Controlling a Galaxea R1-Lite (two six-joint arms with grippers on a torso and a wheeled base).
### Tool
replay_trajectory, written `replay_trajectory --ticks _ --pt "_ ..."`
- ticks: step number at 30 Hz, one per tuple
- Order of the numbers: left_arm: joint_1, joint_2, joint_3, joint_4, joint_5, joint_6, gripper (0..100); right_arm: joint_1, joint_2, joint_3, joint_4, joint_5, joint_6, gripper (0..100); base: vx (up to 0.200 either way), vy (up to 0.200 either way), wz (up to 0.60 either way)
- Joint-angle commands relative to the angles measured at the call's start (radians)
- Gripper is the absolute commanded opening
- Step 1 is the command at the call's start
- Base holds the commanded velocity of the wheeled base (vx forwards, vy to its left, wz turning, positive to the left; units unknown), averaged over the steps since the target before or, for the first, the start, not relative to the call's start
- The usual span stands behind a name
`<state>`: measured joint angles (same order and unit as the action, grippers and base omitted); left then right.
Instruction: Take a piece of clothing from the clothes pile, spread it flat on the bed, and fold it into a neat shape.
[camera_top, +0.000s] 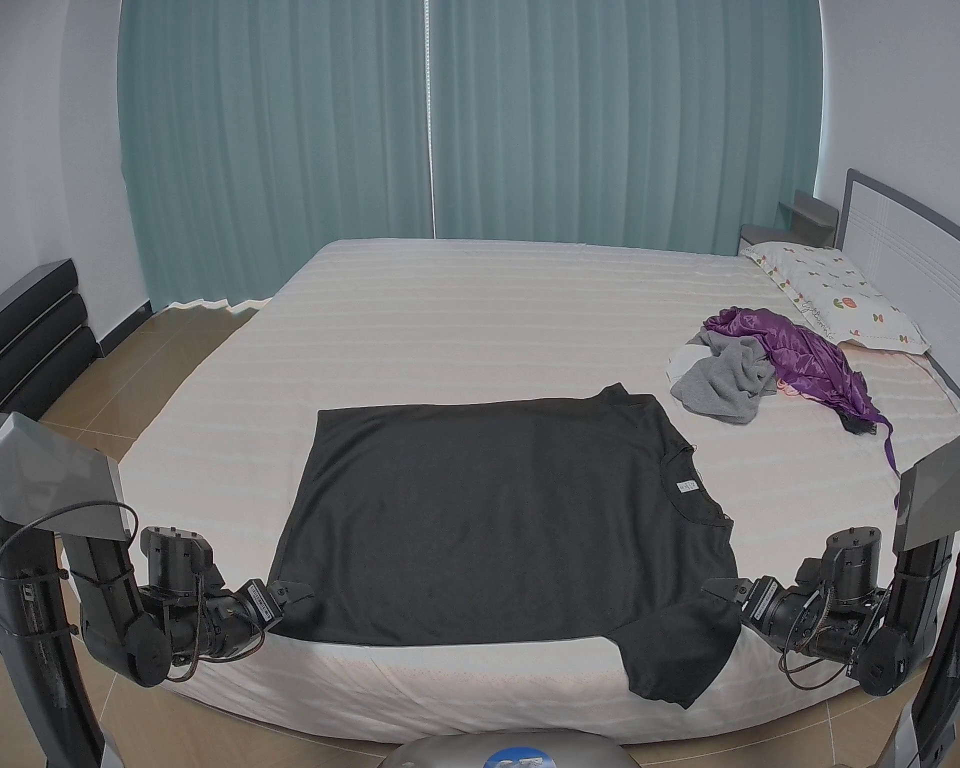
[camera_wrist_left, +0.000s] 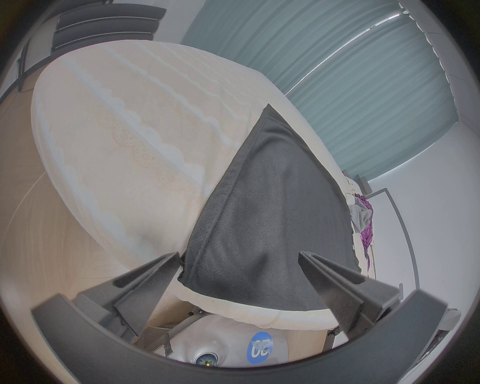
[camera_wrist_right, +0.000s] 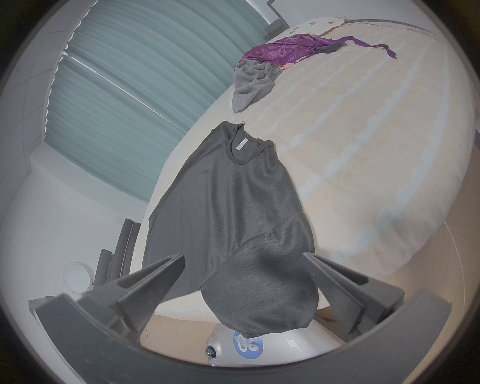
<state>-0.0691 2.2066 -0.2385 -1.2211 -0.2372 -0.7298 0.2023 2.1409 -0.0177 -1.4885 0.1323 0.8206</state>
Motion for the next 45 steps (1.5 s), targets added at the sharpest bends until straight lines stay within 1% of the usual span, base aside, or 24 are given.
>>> replay_trajectory --ticks 1,12,16,20,30,34,45 --pt "0.000 0.002 0.007 0.000 0.007 -0.002 0 -0.001 0.001 0.018 -0.001 0.000 -0.001 100 0.000 0.000 0.00" --pt "0.032 -0.001 0.024 0.000 0.012 -0.005 0 -0.003 0.001 0.018 -0.001 -0.003 -0.005 100 0.000 0.000 0.00" --pt "0.031 -0.002 0.024 -0.002 0.012 -0.008 0 -0.027 0.001 0.018 0.001 -0.010 -0.018 100 0.000 0.000 0.00" --pt "0.031 -0.002 0.025 -0.002 0.010 -0.010 0 -0.060 0.013 0.018 0.008 -0.008 -0.058 100 0.000 0.000 0.00" --pt "0.031 -0.004 0.027 -0.003 0.010 -0.026 0 -0.084 0.083 0.005 -0.036 -0.007 -0.067 100 0.000 0.000 0.00" --pt "0.031 -0.004 0.027 -0.003 0.010 -0.028 0 -0.084 0.129 -0.021 -0.058 -0.007 -0.067 100 0.000 0.000 0.00" --pt "0.032 -0.004 0.027 -0.005 0.010 -0.028 0 -0.086 0.197 -0.117 -0.042 -0.003 -0.069 100 0.000 0.000 0.00"
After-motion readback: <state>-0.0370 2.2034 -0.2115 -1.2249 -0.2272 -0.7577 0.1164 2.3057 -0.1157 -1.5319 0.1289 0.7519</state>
